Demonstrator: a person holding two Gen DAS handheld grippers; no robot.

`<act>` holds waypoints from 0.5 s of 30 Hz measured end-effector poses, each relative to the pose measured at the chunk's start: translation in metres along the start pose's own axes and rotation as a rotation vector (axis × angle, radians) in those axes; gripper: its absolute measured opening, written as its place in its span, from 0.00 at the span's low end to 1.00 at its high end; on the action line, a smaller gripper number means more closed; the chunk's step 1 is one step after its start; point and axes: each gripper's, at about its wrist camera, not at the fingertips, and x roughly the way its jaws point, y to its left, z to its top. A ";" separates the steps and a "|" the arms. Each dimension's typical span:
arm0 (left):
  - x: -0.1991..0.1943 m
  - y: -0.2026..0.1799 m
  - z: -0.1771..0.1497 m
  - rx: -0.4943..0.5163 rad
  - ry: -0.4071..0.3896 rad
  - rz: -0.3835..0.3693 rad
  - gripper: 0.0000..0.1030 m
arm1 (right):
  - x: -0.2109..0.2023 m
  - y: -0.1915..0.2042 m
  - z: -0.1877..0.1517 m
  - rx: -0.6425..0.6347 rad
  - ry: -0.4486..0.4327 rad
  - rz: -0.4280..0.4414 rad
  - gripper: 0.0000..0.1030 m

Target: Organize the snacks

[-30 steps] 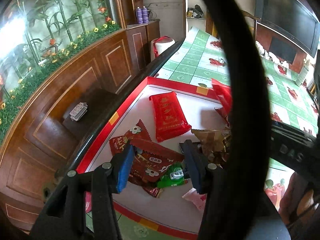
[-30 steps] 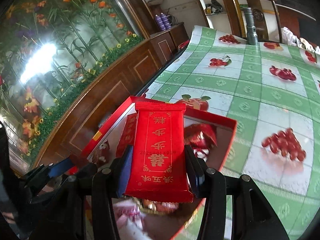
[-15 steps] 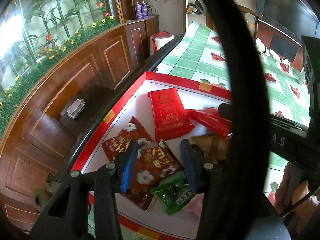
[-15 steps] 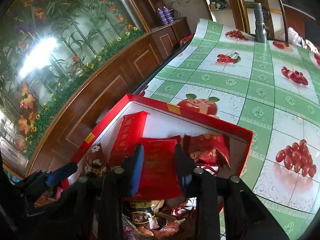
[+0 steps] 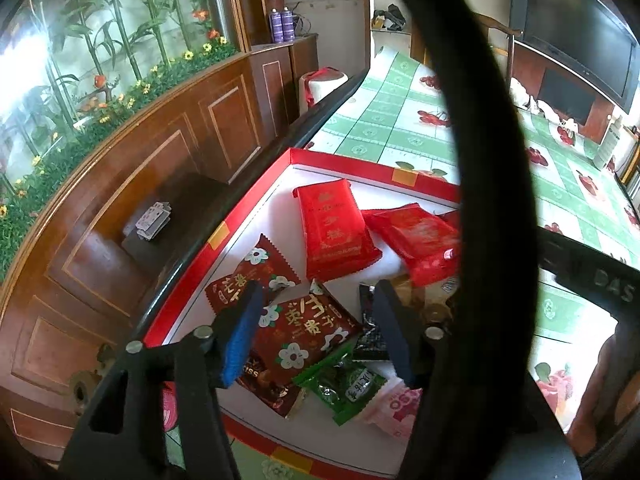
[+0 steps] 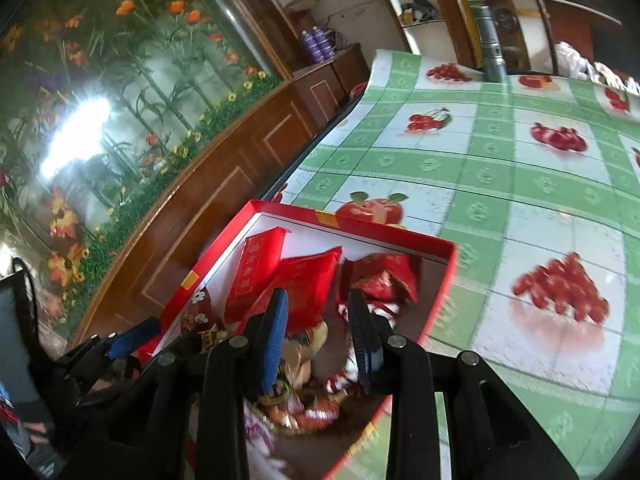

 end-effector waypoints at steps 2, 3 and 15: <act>-0.007 -0.002 0.000 0.002 -0.015 -0.003 0.67 | -0.011 -0.004 -0.004 0.014 -0.009 -0.001 0.29; -0.011 -0.004 -0.001 0.004 -0.025 0.000 0.69 | -0.019 -0.007 -0.008 0.025 -0.017 -0.001 0.29; -0.060 -0.029 -0.006 0.033 -0.125 -0.006 0.79 | -0.098 -0.030 -0.049 0.060 -0.107 -0.092 0.48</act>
